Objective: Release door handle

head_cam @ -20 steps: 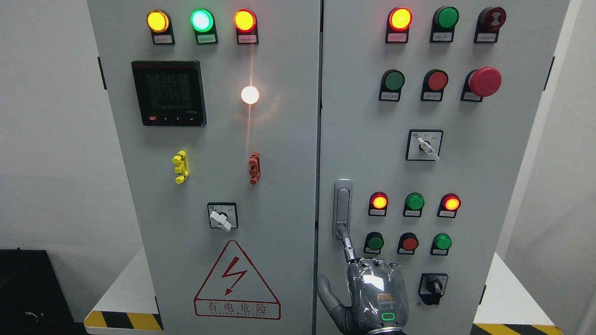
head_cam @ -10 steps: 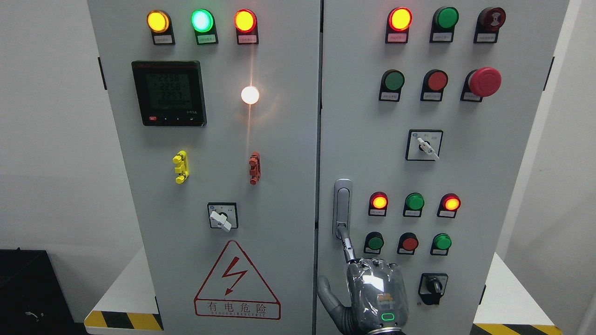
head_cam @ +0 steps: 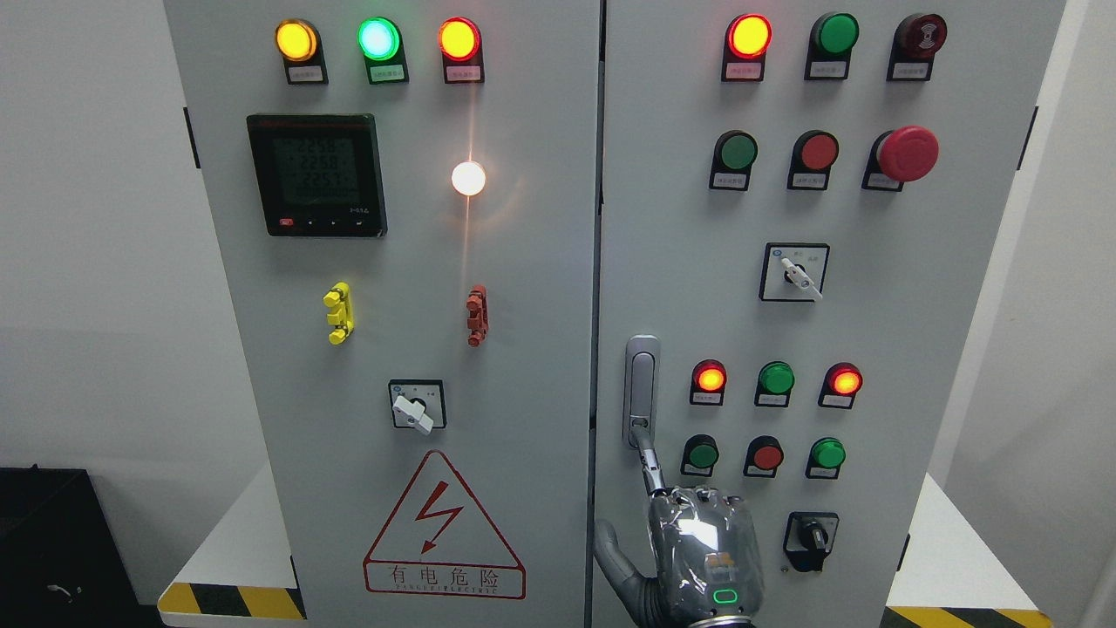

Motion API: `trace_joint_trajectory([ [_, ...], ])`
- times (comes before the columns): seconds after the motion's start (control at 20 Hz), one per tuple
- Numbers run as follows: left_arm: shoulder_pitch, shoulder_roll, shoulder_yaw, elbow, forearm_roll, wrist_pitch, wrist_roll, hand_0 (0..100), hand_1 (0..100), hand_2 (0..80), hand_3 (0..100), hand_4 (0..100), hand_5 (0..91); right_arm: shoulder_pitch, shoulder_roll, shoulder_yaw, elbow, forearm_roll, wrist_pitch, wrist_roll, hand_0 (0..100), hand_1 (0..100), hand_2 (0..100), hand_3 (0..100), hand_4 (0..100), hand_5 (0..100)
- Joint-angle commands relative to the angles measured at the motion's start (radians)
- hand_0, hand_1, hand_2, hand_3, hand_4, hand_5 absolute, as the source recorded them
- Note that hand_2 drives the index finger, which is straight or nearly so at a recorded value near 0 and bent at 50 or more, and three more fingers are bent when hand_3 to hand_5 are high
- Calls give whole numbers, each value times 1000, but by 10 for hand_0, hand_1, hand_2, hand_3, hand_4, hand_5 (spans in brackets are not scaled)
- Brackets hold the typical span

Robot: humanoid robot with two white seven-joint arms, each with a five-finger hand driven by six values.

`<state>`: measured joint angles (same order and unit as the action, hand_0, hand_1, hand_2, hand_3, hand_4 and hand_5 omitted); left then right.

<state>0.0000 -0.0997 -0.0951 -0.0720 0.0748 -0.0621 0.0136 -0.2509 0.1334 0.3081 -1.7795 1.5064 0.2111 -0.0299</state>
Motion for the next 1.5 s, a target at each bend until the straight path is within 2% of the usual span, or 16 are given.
trace_joint_trajectory([
  [0.0, 17, 0, 0, 0, -1, -1, 0, 120, 556, 0, 0, 0, 0, 2, 0, -4, 3, 0, 2, 1, 472, 240, 11, 999, 976, 983],
  [1.45, 17, 0, 0, 0, -1, -1, 0, 120, 556, 0, 0, 0, 0, 15, 0, -7, -6, 0, 2, -1, 472, 241, 13, 1000, 975, 983],
])
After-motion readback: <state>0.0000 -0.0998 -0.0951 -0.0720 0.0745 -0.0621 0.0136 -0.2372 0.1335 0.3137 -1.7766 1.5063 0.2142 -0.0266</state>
